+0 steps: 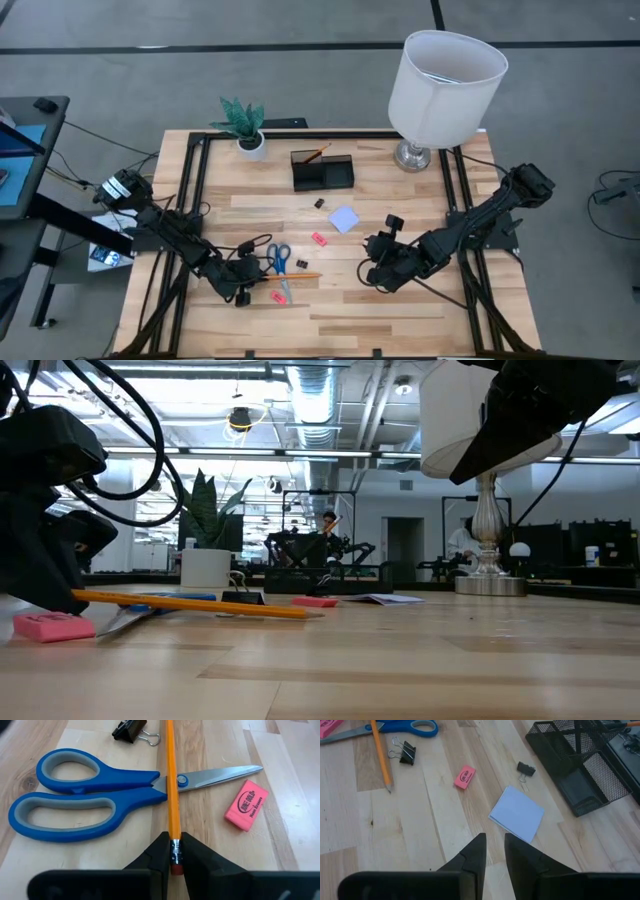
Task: Pick and place office supplies into organizer
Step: Put the yellow pencil into the black desk organizer
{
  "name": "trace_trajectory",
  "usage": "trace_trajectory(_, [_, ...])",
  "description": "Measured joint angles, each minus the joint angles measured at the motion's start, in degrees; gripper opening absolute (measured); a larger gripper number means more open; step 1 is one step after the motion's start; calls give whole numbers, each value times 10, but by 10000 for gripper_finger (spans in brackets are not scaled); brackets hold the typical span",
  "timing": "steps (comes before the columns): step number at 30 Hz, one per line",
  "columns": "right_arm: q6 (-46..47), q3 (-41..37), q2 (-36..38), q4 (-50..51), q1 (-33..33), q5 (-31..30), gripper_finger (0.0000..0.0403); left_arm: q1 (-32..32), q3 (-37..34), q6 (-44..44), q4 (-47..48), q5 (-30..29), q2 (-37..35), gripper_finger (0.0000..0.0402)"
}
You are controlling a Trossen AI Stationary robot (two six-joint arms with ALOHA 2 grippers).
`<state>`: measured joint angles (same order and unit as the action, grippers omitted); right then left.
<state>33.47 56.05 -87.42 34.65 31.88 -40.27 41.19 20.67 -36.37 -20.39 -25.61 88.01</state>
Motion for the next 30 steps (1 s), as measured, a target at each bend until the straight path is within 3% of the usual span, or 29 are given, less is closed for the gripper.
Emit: trace_trajectory(30, [-8, 0, 0, 0, 0, 0, 66, -4, 0, 63, 39, -22, -85, 29])
